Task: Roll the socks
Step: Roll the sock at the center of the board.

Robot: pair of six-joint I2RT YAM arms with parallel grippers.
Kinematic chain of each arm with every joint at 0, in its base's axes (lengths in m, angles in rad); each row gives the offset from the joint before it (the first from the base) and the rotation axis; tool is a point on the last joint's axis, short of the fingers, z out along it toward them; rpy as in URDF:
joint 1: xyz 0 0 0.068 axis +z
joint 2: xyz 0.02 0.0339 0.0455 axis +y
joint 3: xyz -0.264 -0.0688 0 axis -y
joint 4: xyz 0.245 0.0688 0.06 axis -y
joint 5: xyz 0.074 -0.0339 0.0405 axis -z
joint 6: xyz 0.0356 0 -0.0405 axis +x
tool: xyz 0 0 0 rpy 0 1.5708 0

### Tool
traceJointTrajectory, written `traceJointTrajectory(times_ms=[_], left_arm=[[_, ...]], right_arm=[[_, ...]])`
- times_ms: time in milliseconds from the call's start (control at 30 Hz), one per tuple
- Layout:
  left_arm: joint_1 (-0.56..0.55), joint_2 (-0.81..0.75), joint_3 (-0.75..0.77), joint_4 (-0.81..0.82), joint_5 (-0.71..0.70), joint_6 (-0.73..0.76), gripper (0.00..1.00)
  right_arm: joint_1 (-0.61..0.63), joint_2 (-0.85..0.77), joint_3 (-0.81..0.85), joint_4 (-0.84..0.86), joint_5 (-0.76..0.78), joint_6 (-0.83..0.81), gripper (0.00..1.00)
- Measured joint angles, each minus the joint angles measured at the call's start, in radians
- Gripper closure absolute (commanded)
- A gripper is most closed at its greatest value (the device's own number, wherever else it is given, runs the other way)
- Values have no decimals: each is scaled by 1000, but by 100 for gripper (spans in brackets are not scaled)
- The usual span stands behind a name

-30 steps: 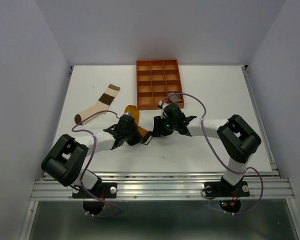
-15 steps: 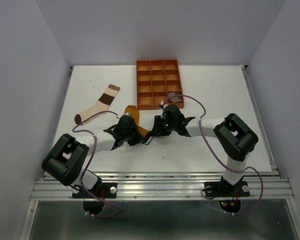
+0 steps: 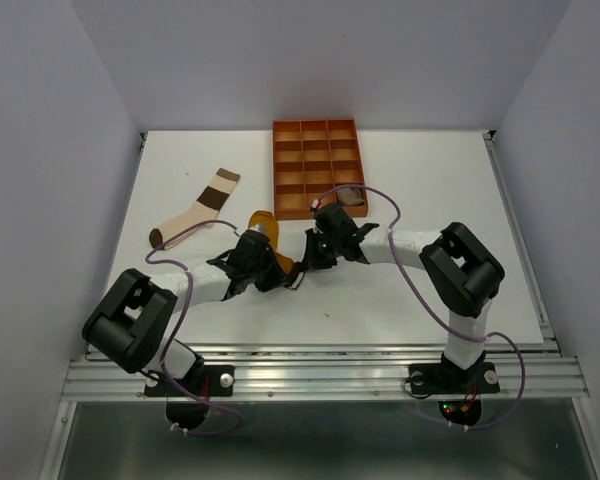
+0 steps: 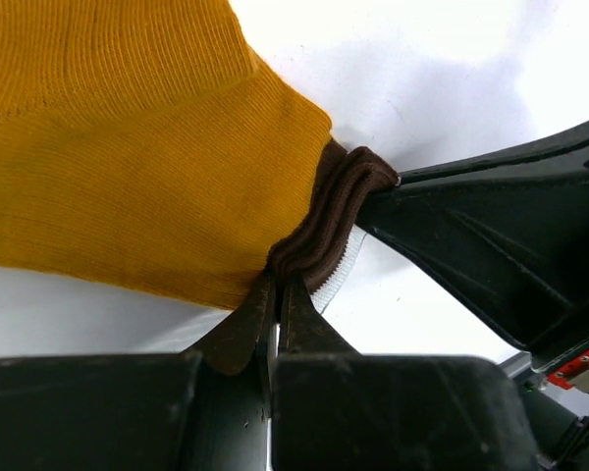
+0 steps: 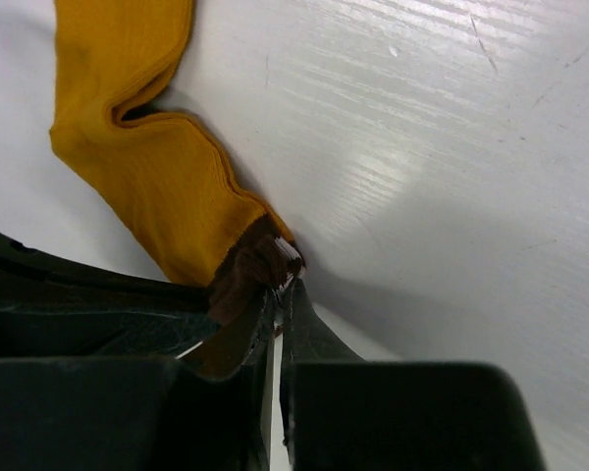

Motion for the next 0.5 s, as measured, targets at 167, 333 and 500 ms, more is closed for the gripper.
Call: traceJointTrajectory(times_ms=[167, 333, 500], left_arm=[[-35, -42, 17, -90, -58, 44, 73], [-89, -103, 32, -202, -134, 70, 65], [-126, -189, 31, -271, -173, 89, 65]], right_arm=[[10, 36, 144, -246, 47, -23, 99], [24, 42, 210, -443, 91, -46, 99], [22, 24, 235, -623, 167, -59, 99]])
